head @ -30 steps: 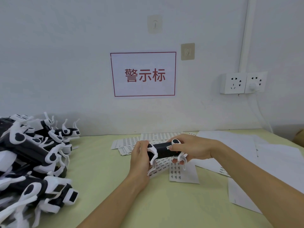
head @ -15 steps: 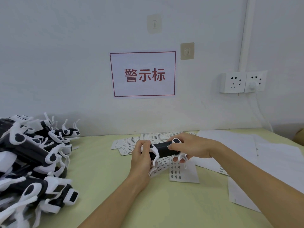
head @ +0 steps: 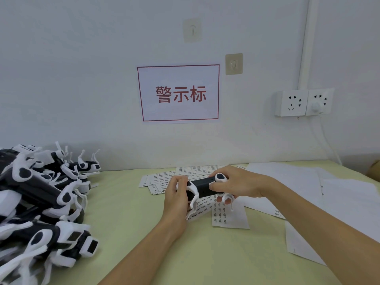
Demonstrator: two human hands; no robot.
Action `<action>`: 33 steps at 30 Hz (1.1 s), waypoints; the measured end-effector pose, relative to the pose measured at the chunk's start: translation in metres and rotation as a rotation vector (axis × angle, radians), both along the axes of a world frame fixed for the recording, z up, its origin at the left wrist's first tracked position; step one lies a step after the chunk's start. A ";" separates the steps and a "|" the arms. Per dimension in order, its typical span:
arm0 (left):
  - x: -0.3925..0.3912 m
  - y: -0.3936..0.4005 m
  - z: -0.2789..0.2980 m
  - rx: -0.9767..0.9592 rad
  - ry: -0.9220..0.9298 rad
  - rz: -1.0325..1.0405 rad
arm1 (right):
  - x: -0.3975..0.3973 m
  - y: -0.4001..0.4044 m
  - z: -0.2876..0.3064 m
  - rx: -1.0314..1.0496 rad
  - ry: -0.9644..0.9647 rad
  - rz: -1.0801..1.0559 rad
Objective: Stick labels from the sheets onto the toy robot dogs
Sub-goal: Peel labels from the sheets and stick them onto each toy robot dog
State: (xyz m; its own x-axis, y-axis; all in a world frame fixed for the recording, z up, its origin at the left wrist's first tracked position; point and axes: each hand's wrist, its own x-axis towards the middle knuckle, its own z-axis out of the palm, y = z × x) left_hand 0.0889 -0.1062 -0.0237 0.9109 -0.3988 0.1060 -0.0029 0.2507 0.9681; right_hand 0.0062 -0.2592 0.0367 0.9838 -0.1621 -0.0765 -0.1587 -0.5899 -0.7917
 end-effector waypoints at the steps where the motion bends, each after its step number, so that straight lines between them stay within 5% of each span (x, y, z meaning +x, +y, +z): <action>1: 0.000 0.000 0.000 0.002 -0.001 -0.001 | 0.000 0.000 0.000 0.002 -0.002 0.003; 23: 0.001 0.002 -0.001 0.081 -0.019 0.010 | -0.005 -0.012 0.001 0.111 0.046 0.105; 33: 0.002 -0.001 -0.001 -0.051 0.087 -0.061 | -0.007 -0.022 0.001 0.135 -0.068 0.087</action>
